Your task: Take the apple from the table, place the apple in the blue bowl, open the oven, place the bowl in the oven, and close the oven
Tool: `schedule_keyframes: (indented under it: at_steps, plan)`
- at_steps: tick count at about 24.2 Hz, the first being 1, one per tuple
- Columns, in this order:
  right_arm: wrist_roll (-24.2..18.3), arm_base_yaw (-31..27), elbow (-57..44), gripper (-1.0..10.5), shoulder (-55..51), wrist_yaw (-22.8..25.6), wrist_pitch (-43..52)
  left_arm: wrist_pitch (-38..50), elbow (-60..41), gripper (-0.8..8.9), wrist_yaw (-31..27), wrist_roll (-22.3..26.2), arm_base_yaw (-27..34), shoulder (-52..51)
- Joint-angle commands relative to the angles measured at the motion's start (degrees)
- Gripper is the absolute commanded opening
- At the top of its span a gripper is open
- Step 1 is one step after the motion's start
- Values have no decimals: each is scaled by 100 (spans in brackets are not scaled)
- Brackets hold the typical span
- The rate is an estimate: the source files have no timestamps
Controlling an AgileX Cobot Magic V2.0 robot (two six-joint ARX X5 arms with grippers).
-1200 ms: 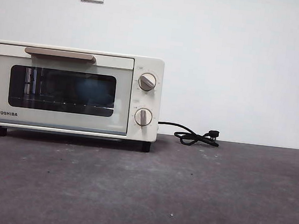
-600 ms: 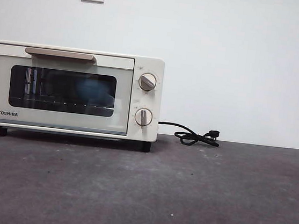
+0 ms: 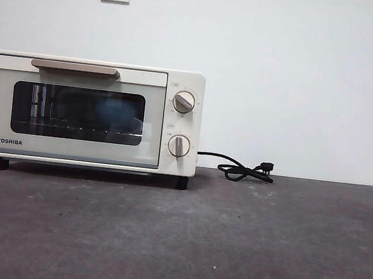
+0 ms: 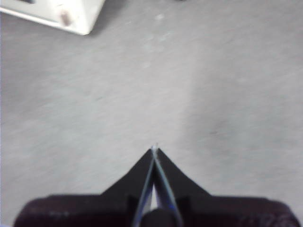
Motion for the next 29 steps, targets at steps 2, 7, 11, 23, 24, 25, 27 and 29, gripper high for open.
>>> schedule_keyframes:
  at_steps: [2, 7, 11, 23, 24, 25, 27, 29]
  plan:
    - [-271, -319, -258, 2, -343, 619, 643, 68, -61, -3, 20, -46, -9, 0]
    - [-1349, -1512, -2256, 2, -1746, -680, 3486, 68, -61, -4, 20, -46, -9, 0]
    - [-1725, -2929, -4284, 2, -3012, -2568, 5064, 68, -61, -4, 20, -46, -9, 0]
    - [-1744, -4369, -6710, 2, -4955, -2640, 6059, 68, -61, -4, 20, -46, -9, 0]
    - [-1751, -4415, -6839, 2, -5084, -2640, 6065, 68, -61, -4, 20, -46, -9, 0]
    - [-1788, -4463, -6985, 2, -5224, -2638, 6067, 68, -61, -4, 20, -46, -9, 0]
    - [-1851, -4524, -7239, 2, -5449, -2638, 6072, 68, -61, -4, 20, -46, -9, 0]
    - [-1895, -4542, -7479, 2, -5648, -2636, 6074, 68, -61, -4, 20, -46, -9, 0]
